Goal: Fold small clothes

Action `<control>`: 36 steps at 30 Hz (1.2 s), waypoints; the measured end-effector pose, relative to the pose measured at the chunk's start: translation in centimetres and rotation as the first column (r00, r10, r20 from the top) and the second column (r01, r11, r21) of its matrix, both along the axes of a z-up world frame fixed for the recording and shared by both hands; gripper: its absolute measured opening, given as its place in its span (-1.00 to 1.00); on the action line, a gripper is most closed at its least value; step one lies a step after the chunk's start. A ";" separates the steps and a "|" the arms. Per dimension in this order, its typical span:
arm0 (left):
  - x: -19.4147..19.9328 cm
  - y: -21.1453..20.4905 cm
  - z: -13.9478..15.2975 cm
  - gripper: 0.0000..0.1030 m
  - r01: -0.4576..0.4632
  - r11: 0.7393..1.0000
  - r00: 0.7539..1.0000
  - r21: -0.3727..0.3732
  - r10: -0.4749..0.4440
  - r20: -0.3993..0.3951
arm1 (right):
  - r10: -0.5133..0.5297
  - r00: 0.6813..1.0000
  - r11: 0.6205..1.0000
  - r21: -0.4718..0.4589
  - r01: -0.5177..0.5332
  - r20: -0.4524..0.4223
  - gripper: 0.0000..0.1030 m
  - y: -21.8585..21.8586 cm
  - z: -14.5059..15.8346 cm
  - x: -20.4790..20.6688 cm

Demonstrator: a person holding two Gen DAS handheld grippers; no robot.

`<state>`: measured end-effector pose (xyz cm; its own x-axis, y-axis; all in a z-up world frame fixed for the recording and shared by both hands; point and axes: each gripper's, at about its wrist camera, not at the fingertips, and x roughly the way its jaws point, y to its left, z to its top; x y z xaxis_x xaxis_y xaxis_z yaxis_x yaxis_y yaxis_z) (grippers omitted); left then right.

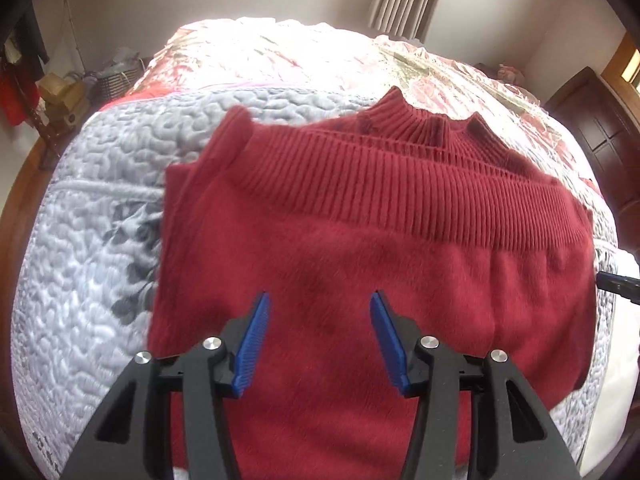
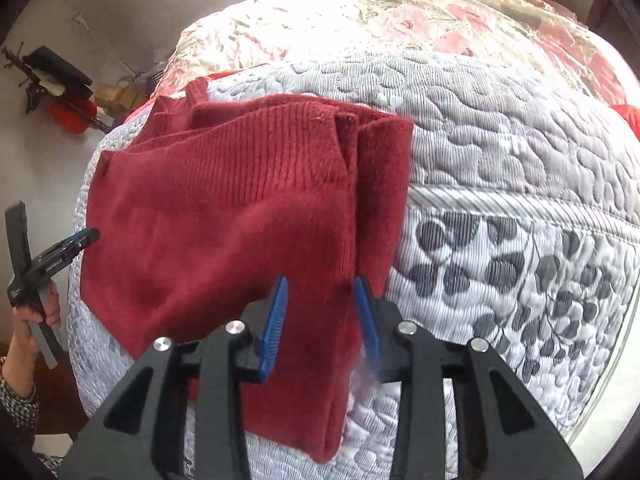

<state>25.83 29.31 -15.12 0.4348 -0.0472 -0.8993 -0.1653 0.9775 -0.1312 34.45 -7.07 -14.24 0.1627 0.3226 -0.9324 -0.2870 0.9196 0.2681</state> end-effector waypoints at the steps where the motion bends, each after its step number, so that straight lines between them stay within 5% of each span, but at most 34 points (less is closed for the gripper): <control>1: 0.5 0.0 -0.3 0.02 -0.006 1.000 1.000 -0.006 0.006 -0.006 | -0.005 1.000 1.000 -0.020 0.005 -0.008 -0.23 0.2 -0.5 0.6; 2: 1.2 -0.1 -0.7 0.02 -0.010 1.000 1.000 -0.012 0.010 -0.015 | -0.005 1.000 1.000 -0.029 0.005 -0.022 -0.26 0.5 -1.0 1.1; 5: 2.6 -0.1 -1.8 0.02 -0.020 0.999 0.998 -0.029 0.019 -0.055 | 0.007 0.999 1.000 -0.017 -0.007 -0.048 -0.87 0.7 -1.9 1.3; 20: 3.5 0.6 -4.2 0.07 -0.059 0.995 0.993 -0.079 0.050 -0.104 | -0.057 0.997 0.998 -0.025 0.056 -0.046 -0.80 -0.2 -3.3 0.8; 25: 2.0 -0.8 -2.3 0.05 -0.038 0.999 0.996 -0.013 0.037 -0.078 | -0.049 0.999 0.999 -0.007 0.049 -0.004 -0.55 -1.8 -0.5 -3.0; 32: -1.1 -2.7 -1.7 0.05 -0.017 0.997 0.999 -0.072 0.013 -0.051 | -0.018 0.994 1.000 -0.024 0.016 -0.104 -0.36 -2.9 -1.9 -9.3; 34: -1.3 -3.0 -2.2 0.05 -0.005 0.998 0.998 -0.062 0.001 -0.065 | -0.014 0.990 1.000 0.013 0.016 -0.141 -0.51 -3.0 -2.8 -10.3; 35: -1.3 -3.3 -2.6 0.05 0.001 0.999 0.997 -0.048 -0.004 -0.078 | -0.009 0.987 0.999 0.035 0.015 -0.157 -0.83 -3.1 -3.2 -10.7; 36: -1.3 -3.3 -2.8 0.05 0.004 0.999 0.996 -0.042 -0.008 -0.092 | -0.007 0.987 0.999 0.045 0.015 -0.164 -0.89 -3.2 -3.3 -11.0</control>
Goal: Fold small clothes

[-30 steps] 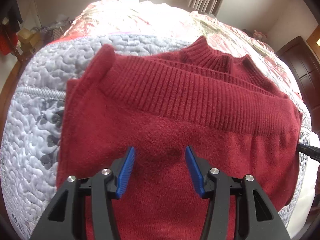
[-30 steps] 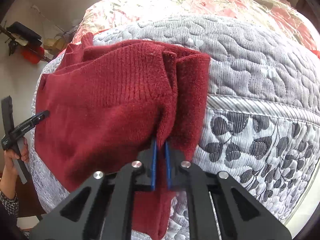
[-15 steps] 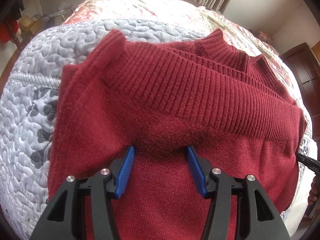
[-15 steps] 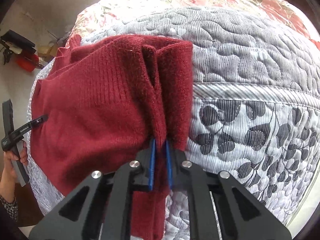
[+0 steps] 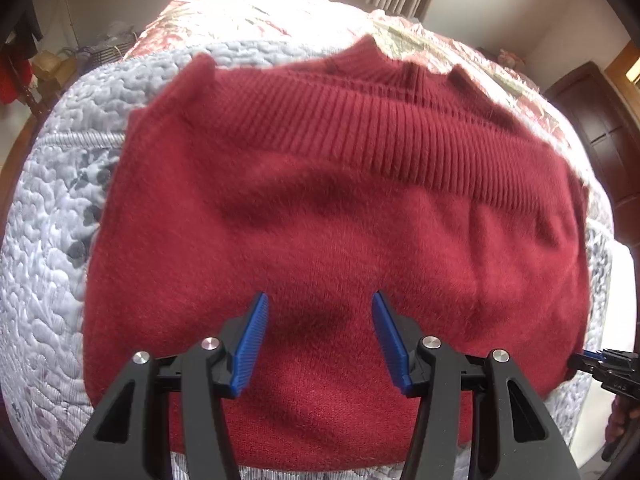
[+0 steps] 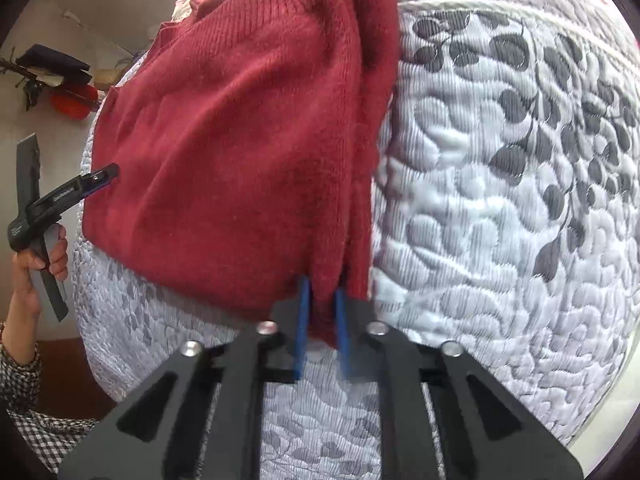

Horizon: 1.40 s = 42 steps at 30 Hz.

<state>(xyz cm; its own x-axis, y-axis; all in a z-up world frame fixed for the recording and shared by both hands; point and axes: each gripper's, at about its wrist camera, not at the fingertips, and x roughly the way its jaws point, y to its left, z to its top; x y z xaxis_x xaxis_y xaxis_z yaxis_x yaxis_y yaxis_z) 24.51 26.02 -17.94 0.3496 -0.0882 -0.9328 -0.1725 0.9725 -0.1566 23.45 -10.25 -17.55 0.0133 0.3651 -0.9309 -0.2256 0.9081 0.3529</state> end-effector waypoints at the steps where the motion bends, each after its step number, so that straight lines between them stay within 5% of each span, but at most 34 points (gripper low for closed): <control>1: 0.0 0.0 -0.3 0.05 0.002 1.000 1.000 0.004 -0.002 -0.012 | 0.003 1.000 1.000 0.000 -0.003 0.012 -0.89 -0.1 0.3 -0.3; 14: -0.3 0.4 -1.5 0.06 0.007 1.000 0.999 0.013 -0.007 -0.040 | 0.031 0.999 0.994 -0.101 -0.033 -0.015 -0.88 0.2 -2.1 -0.9; 19: -0.1 -0.4 -0.1 0.06 -0.004 1.000 1.000 -0.003 0.004 -0.028 | 0.025 0.999 0.995 -0.102 -0.022 0.021 -0.51 0.9 -0.6 -1.1; 28: -0.6 -2.4 4.1 0.21 0.012 0.998 0.998 0.063 -0.015 0.053 | 0.008 0.991 0.996 -0.087 0.004 0.135 -0.31 1.7 3.1 1.6; 30: -0.8 -2.6 4.8 0.22 0.022 0.997 0.998 0.073 -0.027 0.060 | -0.006 0.989 0.996 -0.085 0.019 0.150 -0.12 1.7 3.3 2.5; 42: -1.2 -3.6 7.2 0.28 0.064 0.993 0.992 0.103 -0.074 0.099 | -0.071 0.997 0.997 -0.027 0.072 0.042 0.11 1.9 -1.8 5.4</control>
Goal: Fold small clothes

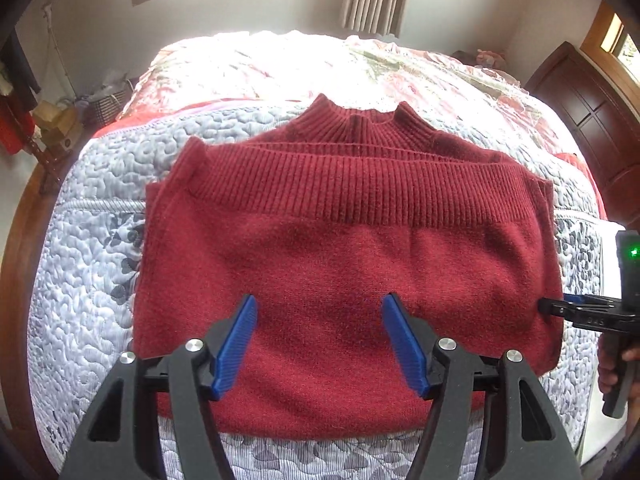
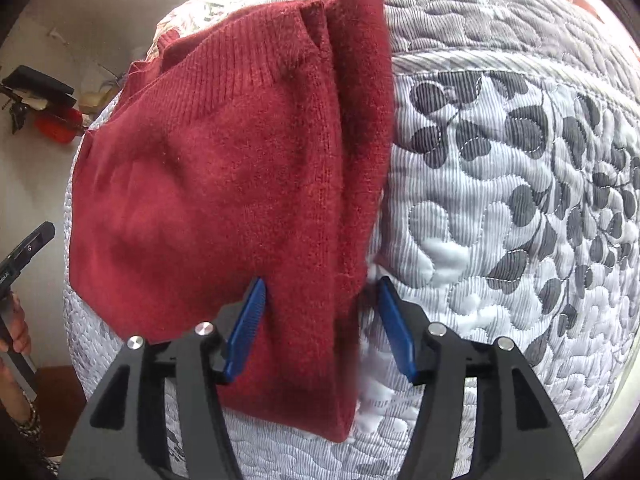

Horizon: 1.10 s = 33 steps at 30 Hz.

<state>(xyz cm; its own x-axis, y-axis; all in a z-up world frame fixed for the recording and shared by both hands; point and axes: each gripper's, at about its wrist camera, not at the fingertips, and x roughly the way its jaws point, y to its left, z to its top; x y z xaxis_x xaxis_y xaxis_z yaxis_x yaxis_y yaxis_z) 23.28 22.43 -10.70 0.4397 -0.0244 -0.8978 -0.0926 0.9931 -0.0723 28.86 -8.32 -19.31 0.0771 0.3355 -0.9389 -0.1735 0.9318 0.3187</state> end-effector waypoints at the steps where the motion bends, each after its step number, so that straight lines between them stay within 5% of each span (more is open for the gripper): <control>1: 0.0 -0.1 0.0 0.28 0.001 1.000 1.000 -0.002 -0.001 0.002 | 0.004 1.000 1.000 0.009 -0.004 -0.004 0.13 0.3 -0.2 0.0; 4: 0.2 -0.2 0.0 0.29 0.007 1.000 1.000 0.007 -0.007 0.005 | 0.027 1.000 1.000 0.015 -0.026 -0.004 -0.05 1.3 -0.5 -0.1; 6: 0.5 -0.3 -0.3 0.31 0.012 1.000 1.000 0.012 -0.012 0.003 | 0.037 0.999 0.998 0.043 -0.036 -0.005 -0.58 1.6 -0.3 -0.1; 7: 0.6 -0.3 -0.5 0.31 0.013 1.000 1.000 0.011 -0.013 -0.002 | 0.034 0.999 0.997 0.067 -0.033 -0.006 -0.64 1.6 0.0 0.0; 12: 1.6 0.4 -3.5 0.31 -0.001 1.000 0.998 0.002 0.001 -0.067 | 0.043 0.997 0.996 0.078 -0.048 0.056 -0.70 1.3 2.0 -0.7; 19: 2.8 1.7 -9.3 0.36 -0.035 0.998 0.985 -0.047 0.026 -0.173 | 0.011 1.000 0.999 0.051 -0.011 0.012 -0.71 0.5 -0.2 -1.1; 33: 1.9 1.0 -9.9 0.38 -0.033 0.999 0.988 -0.037 0.027 -0.154 | -0.010 1.000 0.999 0.050 0.010 -0.007 -0.66 1.1 -1.6 -1.0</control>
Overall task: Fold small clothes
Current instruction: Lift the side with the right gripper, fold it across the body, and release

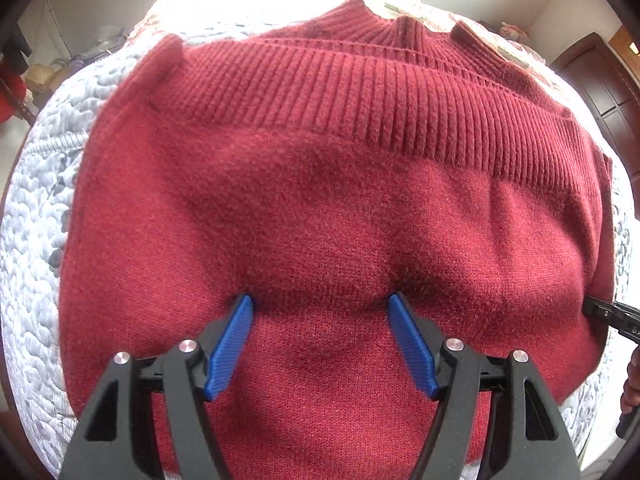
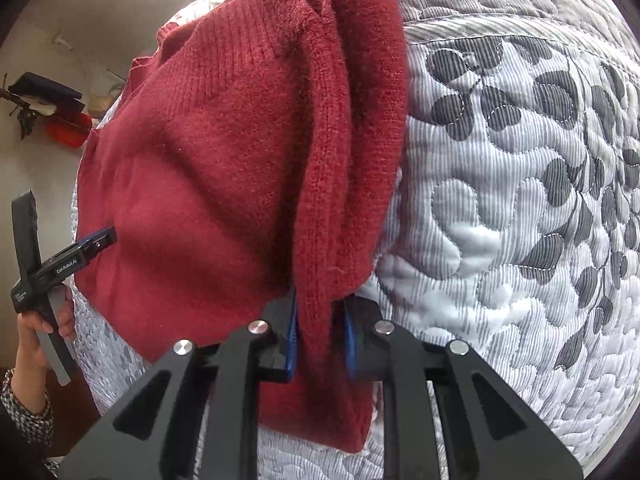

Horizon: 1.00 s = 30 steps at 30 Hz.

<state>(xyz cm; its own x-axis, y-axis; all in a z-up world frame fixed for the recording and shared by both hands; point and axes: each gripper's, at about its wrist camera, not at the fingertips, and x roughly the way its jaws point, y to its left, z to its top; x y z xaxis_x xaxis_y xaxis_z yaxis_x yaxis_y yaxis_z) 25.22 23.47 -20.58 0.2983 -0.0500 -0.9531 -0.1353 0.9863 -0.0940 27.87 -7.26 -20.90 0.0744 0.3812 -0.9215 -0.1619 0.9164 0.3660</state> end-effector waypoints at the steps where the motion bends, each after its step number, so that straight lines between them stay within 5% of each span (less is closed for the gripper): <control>1: 0.0 -0.1 0.0 0.38 0.001 1.000 1.000 0.000 -0.001 0.001 | -0.004 1.000 1.000 0.002 0.004 -0.003 -0.66 -0.1 -0.1 0.0; 11: 0.5 -0.2 -0.5 0.42 0.007 1.000 1.000 -0.009 -0.007 -0.010 | -0.037 0.999 0.999 0.013 0.037 -0.037 -0.66 -0.7 -0.2 0.8; 20: 0.5 0.7 1.1 0.40 -0.010 0.999 1.000 -0.040 0.010 -0.017 | -0.054 0.997 0.998 0.022 0.055 -0.051 -0.74 0.3 4.5 1.0; 30: -1.2 6.2 5.1 0.40 -0.097 0.994 0.995 -0.056 0.099 0.032 | 0.143 0.988 0.990 -0.003 -0.144 0.063 -0.75 11.0 11.6 1.1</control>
